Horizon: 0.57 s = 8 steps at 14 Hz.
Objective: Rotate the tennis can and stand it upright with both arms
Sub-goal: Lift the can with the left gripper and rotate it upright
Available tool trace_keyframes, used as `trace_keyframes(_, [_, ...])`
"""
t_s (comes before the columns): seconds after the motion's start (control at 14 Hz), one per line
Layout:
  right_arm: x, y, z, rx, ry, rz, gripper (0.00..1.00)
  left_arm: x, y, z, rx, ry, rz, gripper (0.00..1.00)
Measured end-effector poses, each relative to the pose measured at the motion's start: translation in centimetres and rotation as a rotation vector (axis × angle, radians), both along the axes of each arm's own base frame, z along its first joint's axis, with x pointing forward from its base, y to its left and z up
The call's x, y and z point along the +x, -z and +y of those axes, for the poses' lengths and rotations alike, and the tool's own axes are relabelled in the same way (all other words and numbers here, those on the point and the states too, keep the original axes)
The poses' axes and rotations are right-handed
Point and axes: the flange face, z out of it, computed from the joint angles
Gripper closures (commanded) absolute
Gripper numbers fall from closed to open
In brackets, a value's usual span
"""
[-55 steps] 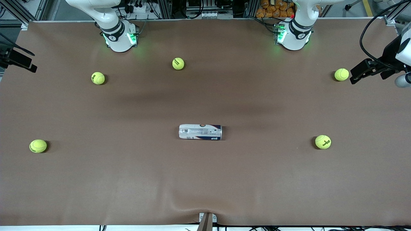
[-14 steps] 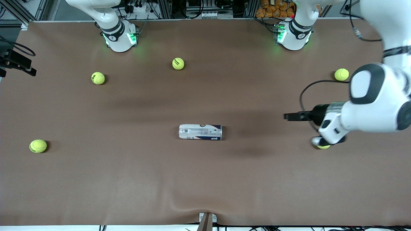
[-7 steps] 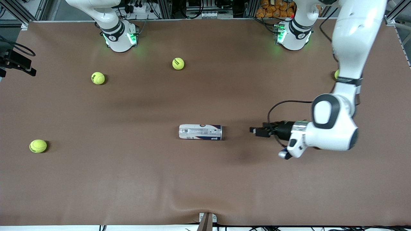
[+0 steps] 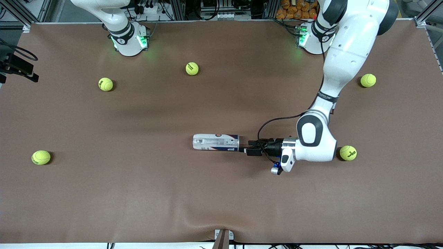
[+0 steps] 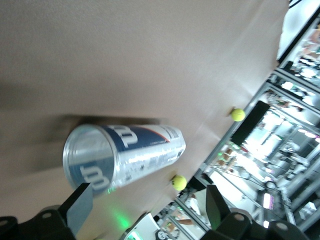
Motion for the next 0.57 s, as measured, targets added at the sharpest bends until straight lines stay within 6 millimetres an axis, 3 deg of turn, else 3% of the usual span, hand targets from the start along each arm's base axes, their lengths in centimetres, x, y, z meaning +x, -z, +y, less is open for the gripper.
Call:
trace_keyframes(0.21, [0.0,0.0,0.0,0.000,0.000,0.000,0.00,-0.9,4.5,0.1,-0.053,-0.023,0.000,0.00])
trace_keyframes(0.36, [0.0,0.0,0.0,0.000,0.000,0.000,0.00,-1.6,6.0,-0.8,-0.083,-0.049,0.033,0.00])
trace_keyframes(0.43, [0.0,0.0,0.0,0.000,0.000,0.000,0.00,-2.1,6.4,-1.7,-0.098,-0.057,0.047,0.03])
trace_keyframes(0.57, [0.0,0.0,0.0,0.000,0.000,0.000,0.00,-2.7,6.3,-3.2,-0.120,-0.065,0.058,0.20])
